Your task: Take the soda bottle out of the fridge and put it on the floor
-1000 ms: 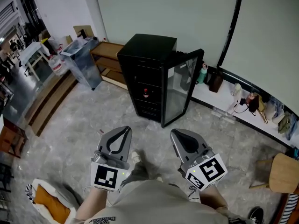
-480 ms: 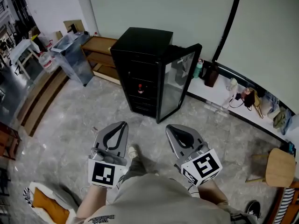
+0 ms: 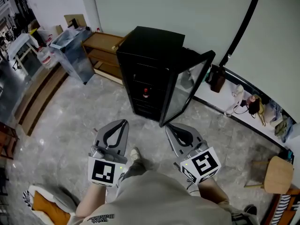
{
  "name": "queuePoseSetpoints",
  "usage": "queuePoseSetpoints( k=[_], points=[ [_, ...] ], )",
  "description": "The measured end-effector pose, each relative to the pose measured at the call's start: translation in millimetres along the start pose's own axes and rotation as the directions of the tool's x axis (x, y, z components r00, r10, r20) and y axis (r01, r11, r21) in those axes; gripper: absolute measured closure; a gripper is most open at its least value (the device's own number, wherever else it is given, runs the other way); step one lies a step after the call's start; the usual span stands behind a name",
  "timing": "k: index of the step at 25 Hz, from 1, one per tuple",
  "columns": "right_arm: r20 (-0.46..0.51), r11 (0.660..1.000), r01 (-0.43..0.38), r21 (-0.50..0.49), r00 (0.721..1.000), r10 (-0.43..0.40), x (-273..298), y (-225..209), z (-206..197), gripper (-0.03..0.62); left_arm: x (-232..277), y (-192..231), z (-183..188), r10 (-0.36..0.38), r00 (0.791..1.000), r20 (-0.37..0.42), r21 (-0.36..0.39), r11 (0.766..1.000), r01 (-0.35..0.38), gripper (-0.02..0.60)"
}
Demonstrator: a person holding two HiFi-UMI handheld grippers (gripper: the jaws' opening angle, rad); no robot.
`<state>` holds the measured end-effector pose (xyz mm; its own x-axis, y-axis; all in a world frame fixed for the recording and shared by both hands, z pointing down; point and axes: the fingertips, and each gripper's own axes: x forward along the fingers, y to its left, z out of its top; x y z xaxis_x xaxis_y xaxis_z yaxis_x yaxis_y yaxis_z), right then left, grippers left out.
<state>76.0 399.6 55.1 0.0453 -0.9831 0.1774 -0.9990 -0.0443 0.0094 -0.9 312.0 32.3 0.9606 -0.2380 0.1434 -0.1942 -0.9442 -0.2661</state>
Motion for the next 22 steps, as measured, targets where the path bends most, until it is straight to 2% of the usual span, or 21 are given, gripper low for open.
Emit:
queuePoseSetpoints(
  k=[13, 19, 22],
  points=[
    [-0.045, 0.996, 0.080, -0.029, 0.996, -0.081, 160.0, -29.5, 31.6, 0.597, 72.0, 149.2, -29.5, -0.050, 0.999, 0.018, -0.005, 0.999, 0.050, 0.574],
    [-0.019, 0.995, 0.097, 0.002, 0.995, -0.097, 216.2, -45.3, 37.5, 0.597, 105.7, 194.6, -54.6, -0.082, 0.997, 0.007, -0.022, 0.996, 0.083, 0.575],
    [-0.048, 0.994, 0.112, 0.008, 0.993, -0.111, 238.4, -55.4, 29.9, 0.597, 122.3, 209.8, -66.0, -0.093, 0.996, -0.001, -0.035, 0.995, 0.093, 0.574]
  ],
)
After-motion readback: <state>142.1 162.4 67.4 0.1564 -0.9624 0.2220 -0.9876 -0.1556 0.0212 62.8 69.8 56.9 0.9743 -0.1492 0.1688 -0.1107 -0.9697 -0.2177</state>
